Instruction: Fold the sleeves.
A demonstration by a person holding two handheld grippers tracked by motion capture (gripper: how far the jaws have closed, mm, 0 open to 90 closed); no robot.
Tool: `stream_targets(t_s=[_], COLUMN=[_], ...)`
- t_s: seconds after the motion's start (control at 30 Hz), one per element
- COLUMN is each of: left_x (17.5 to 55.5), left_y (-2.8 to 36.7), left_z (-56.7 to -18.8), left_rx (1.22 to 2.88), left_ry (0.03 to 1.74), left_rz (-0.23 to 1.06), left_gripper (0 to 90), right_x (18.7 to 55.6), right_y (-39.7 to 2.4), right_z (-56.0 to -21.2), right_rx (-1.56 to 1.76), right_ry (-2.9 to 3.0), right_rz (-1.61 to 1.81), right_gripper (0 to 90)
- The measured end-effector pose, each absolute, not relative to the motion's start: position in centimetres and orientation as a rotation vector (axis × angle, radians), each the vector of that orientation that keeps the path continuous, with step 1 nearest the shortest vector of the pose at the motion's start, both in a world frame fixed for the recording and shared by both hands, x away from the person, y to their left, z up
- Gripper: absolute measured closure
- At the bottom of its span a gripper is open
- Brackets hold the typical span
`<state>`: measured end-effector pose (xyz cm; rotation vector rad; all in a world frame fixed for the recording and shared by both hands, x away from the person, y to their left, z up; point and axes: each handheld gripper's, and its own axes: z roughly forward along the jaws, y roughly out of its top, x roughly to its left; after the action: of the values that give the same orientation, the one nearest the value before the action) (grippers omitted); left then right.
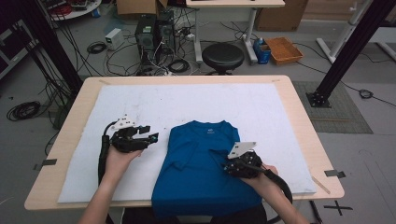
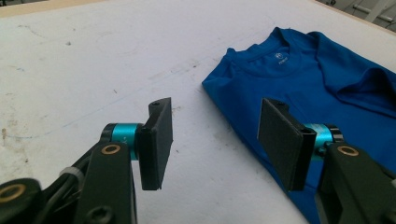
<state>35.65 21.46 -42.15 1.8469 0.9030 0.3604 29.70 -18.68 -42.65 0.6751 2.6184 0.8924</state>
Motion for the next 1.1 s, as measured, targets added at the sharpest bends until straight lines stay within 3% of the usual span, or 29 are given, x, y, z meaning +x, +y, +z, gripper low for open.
stream_targets(t_s=[0.1, 0.7, 0.87, 0.93, 1.1], left_x=[35.6, 35.7, 35.6, 35.6, 35.8], left_y=[21.4, 21.4, 21.4, 21.3, 20.9], left_z=[-42.2, -42.2, -42.2, -42.1, -42.0], left_rx=[1.847, 1.85, 1.844, 1.84, 1.838], left_ry=[0.906, 0.908, 0.9, 0.898, 0.89], left_rz=[0.357, 0.357, 0.359, 0.361, 0.36], left_gripper=[45.3, 45.3, 45.2, 45.3, 45.2], right_x=[29.9, 28.7, 29.1, 30.0, 32.1], right_y=[-18.8, -20.7, -21.5, -22.5, -23.8], right_z=[-43.2, -42.3, -41.6, -40.8, -40.2], right_rx=[0.655, 0.399, 0.436, 0.562, 0.824], right_ry=[2.647, 2.81, 2.762, 2.653, 2.476], right_rz=[0.855, 1.003, 1.093, 1.15, 1.187], right_gripper=[89.7, 90.0, 77.5, 66.5, 61.3])
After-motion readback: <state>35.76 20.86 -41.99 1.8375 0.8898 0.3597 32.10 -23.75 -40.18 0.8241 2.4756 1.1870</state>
